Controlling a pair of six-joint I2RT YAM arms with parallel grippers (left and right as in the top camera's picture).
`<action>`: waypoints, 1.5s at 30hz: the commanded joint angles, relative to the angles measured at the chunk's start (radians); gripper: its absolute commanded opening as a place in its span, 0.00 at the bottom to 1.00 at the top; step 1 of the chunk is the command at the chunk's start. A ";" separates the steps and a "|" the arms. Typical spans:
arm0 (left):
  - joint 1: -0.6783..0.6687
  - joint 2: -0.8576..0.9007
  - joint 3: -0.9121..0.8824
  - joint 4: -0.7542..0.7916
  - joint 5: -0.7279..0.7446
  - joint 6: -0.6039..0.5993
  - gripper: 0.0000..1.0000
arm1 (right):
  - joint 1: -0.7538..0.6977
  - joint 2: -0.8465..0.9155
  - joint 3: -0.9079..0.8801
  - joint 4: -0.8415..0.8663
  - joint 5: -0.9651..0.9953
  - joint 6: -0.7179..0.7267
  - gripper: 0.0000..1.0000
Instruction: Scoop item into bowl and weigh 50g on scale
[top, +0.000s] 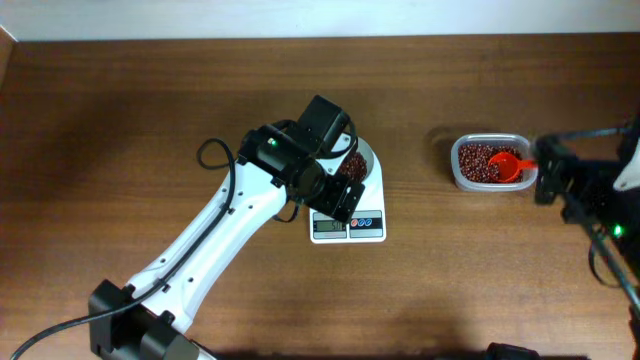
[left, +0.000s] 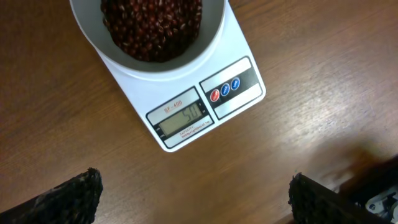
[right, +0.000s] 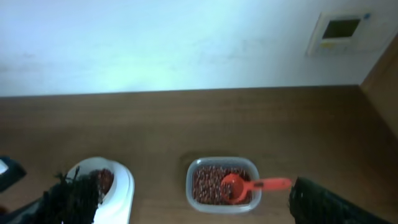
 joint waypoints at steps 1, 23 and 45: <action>-0.002 -0.002 0.012 0.002 -0.004 0.002 0.99 | 0.010 0.004 -0.042 0.003 0.018 0.001 0.99; -0.002 -0.002 0.012 0.002 -0.004 0.002 0.99 | 0.201 -0.930 -1.519 0.970 0.084 0.002 0.99; -0.013 -0.066 0.010 -0.001 -0.021 0.010 0.99 | 0.201 -0.930 -1.519 0.970 0.084 0.002 0.99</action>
